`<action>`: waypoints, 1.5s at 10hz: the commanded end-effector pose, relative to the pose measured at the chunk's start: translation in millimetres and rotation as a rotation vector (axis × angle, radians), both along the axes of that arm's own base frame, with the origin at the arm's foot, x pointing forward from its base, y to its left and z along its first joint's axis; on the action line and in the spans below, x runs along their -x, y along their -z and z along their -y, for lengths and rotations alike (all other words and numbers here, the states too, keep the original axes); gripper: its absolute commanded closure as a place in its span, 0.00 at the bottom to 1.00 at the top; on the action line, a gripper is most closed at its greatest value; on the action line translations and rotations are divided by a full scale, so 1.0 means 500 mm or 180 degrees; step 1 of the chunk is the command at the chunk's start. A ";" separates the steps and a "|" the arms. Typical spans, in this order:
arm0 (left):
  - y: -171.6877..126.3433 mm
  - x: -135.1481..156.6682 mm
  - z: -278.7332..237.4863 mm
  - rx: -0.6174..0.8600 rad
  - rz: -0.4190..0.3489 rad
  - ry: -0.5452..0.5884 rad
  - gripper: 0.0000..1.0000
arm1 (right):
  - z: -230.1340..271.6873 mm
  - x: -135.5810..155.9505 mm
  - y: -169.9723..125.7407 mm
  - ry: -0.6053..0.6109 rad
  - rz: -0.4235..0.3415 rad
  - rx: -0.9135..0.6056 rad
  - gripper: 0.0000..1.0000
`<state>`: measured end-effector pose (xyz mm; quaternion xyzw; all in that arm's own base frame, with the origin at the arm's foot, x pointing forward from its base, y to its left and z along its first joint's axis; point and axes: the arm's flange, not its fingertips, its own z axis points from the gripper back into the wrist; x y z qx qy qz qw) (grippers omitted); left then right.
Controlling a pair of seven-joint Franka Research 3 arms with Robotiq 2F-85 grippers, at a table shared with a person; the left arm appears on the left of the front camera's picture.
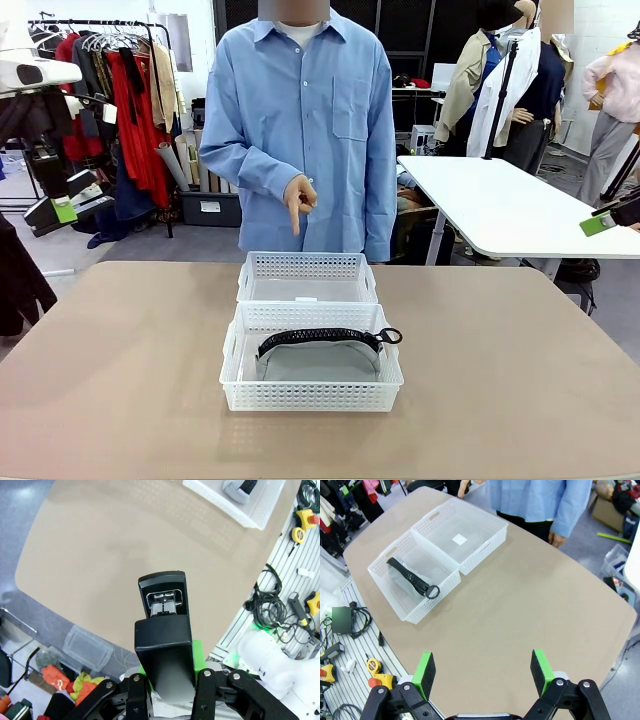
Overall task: Distribute items into two baskets.
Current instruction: Place the picked Stapler into the Organizing basket as instructed by the person.
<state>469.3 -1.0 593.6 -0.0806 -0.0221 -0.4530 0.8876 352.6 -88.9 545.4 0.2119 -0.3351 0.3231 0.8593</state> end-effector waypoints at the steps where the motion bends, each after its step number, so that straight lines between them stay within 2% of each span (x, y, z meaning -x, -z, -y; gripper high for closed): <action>1: -0.006 0.000 -0.005 -0.0002 0.0018 -0.0033 1.00 | -0.002 0.000 0.001 -0.0019 0.0018 -0.0017 0.00; 6: -0.006 -0.010 0.018 -0.0024 0.0012 0.0073 1.00 | -0.002 0.000 0.001 -0.0019 0.0018 -0.0017 0.00; 13: -0.010 -0.089 0.269 -0.0363 -0.0030 0.1016 1.00 | -0.002 0.000 0.001 -0.0019 0.0018 -0.0017 0.00; 15: -0.017 -0.121 0.351 -0.0556 -0.0006 0.1165 1.00 | -0.002 0.000 0.001 -0.0019 0.0018 -0.0017 0.00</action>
